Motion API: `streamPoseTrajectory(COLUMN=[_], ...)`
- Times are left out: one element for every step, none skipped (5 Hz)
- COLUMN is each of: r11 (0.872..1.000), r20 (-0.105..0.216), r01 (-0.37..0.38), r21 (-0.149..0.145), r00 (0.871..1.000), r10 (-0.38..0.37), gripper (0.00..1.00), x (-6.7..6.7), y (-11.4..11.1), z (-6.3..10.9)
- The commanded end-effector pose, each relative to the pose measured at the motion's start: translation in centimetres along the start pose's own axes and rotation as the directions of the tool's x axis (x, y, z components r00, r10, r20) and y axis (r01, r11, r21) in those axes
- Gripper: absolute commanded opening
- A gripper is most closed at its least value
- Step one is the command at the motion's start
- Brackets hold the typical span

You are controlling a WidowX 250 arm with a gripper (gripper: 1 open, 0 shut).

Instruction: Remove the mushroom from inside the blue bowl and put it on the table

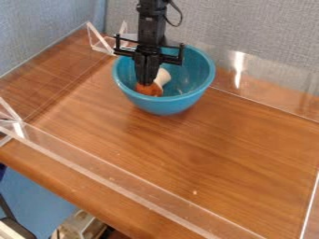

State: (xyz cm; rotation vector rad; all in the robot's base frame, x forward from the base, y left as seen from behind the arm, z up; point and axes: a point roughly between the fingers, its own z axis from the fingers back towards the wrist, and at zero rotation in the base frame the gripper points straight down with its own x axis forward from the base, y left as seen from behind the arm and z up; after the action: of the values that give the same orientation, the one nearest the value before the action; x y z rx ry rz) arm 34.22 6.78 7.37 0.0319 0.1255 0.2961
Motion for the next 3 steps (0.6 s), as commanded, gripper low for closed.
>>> streamPoseTrajectory(r11=[1.0, 1.0, 0.999], r20=[0.126, 0.148, 0.198], r01=[-0.011, 0.019, 0.051], r21=[-0.013, -0.009, -0.011], r00=[0.992, 0.989, 0.979], r10=[0.013, -0.017, -0.048], gripper=[0.0, 0.0, 0.0], x=[0.6, 0.2, -0.9], y=[1.2, 1.9, 2.3], z=[4.6, 5.7, 8.2])
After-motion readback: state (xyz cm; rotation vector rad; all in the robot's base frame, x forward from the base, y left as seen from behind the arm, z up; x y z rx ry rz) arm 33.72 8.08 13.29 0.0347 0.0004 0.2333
